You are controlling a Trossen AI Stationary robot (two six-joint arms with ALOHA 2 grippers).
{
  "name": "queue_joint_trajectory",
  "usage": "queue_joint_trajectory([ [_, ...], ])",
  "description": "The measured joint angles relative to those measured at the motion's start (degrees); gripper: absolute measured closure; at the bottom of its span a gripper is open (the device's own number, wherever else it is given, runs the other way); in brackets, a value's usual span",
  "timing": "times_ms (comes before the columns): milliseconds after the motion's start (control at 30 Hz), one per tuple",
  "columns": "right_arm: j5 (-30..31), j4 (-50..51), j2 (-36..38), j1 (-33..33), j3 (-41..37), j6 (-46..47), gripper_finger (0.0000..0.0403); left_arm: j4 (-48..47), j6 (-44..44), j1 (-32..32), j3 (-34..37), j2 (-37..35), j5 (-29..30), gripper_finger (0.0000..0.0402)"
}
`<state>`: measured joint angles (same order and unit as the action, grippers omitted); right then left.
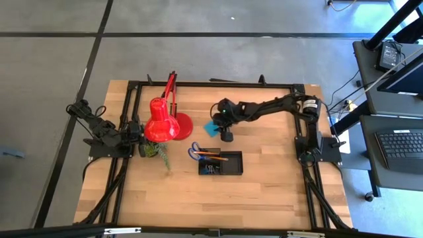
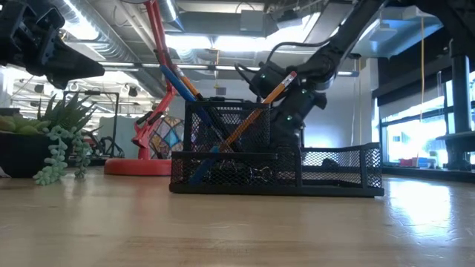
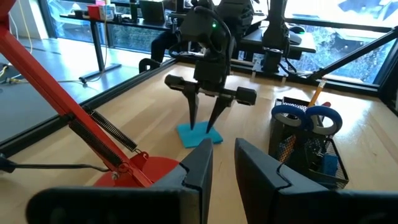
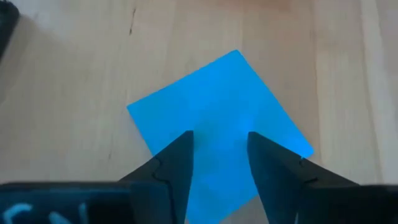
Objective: Pick and place office supplies into organizer
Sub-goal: Move the sticky note to the bottom right of the table
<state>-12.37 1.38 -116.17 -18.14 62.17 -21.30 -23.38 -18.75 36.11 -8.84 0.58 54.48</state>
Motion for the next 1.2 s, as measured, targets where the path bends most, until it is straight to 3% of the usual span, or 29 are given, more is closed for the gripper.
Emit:
queue_joint_trajectory([
  [233,0.11,8.06,0.59,-0.05,0.33,-0.03,0.0250,0.00,-0.02,-0.01,0.00,0.00,-0.01,0.0338],
  [600,4.08,8.40,0.71,0.90,0.31,5.83,0.0250,0.00,-1.70,-0.01,0.00,0.00,-0.33,0.0339],
  [900,2.37,8.92,1.11,2.06,0.31,6.69,0.0250,0.00,-2.27,0.00,0.00,0.00,-0.47,0.0339],
  [1200,-1.06,25.96,7.45,2.79,-0.66,7.01,0.0250,0.00,-3.18,0.01,0.00,0.00,-0.54,0.0340],
])
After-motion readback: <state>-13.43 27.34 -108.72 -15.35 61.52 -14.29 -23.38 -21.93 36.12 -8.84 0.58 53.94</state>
